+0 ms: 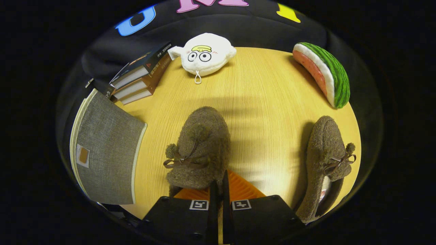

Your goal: Open the storage box then place both shoes into the box .Put the left shoe in first, then the right shoe, with the right side of both shoes facing outward in a uniform manner.

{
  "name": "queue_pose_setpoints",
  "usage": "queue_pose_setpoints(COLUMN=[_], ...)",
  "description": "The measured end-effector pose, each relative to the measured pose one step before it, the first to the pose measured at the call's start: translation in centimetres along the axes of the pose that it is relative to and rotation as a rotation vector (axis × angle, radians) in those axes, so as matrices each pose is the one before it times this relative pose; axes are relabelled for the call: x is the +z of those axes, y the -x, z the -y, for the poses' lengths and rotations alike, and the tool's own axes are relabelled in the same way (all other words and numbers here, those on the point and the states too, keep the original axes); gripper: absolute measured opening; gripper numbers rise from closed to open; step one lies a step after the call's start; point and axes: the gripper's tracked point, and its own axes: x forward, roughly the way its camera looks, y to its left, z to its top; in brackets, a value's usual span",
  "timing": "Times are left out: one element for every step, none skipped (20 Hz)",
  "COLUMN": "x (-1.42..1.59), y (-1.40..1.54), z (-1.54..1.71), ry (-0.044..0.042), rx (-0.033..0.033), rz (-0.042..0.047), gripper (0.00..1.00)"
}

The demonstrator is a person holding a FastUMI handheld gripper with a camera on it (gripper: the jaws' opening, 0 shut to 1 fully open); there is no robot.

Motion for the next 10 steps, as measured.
queue_pose_setpoints(x=[-0.35, -0.019, 0.041, 0.082, 0.123, 0.147, 0.216, 0.222, 0.2, 0.319], y=[0.243, 0.189, 0.509, 0.676, 0.753, 0.871, 0.943, 0.99, 1.115, 1.08], z=[0.131, 0.208, -0.212, -0.479, -0.564, -0.476, -0.598, -0.719, -0.78, -0.99], ry=[-0.02741, -0.01444, -0.00555, -0.00016, -0.0035, -0.0155, -0.02359, -0.02638, -0.02237, -0.01442], rx=[0.00379, -0.00275, 0.00861, 0.01538, 0.01932, 0.01416, 0.01385, 0.01526, 0.01535, 0.01857], rz=[-0.00631, -0.00682, 0.00395, 0.00958, 0.00687, 0.00583, 0.00845, 0.00822, 0.00737, 0.00575], gripper=[0.06, 0.05, 0.05, 0.05, 0.05, 0.05, 0.05, 0.05, 0.05, 0.05])
